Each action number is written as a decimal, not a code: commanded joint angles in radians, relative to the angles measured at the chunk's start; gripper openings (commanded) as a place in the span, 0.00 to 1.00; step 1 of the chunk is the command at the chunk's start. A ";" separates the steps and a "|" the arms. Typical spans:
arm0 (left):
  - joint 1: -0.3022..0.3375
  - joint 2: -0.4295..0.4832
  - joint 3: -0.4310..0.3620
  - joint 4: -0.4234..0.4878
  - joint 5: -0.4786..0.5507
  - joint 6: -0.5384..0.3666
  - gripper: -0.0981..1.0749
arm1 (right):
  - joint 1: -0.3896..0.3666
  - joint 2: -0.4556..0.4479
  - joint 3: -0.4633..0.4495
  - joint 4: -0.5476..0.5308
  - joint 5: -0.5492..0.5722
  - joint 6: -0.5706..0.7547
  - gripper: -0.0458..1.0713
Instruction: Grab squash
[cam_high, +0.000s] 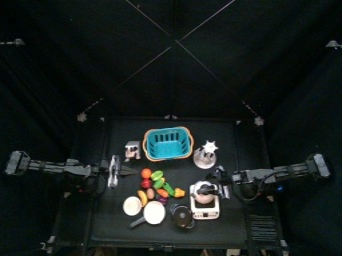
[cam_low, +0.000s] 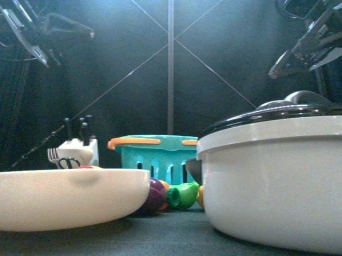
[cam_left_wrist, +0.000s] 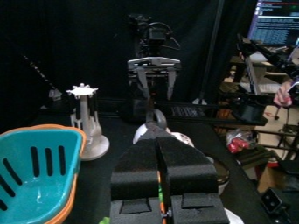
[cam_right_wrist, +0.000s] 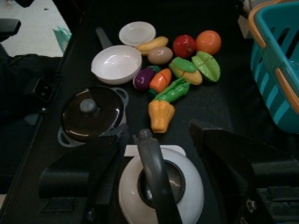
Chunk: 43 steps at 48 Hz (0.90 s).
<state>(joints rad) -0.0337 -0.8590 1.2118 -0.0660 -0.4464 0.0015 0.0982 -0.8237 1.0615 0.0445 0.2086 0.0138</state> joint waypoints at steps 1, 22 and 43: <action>-0.005 0.003 -0.031 0.000 -0.011 -0.002 0.06 | -0.002 0.002 -0.020 0.000 -0.009 0.000 0.86; -0.003 0.003 -0.018 0.035 -0.020 0.005 0.10 | -0.038 0.023 -0.066 0.002 -0.041 0.000 0.86; -0.005 0.003 -0.014 0.037 -0.020 0.002 0.47 | -0.061 0.087 -0.123 0.071 -0.084 0.003 0.86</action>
<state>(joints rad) -0.0368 -0.8575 1.2118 -0.0276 -0.4571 0.0015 0.0383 -0.7609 0.9802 0.0936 0.1457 0.0153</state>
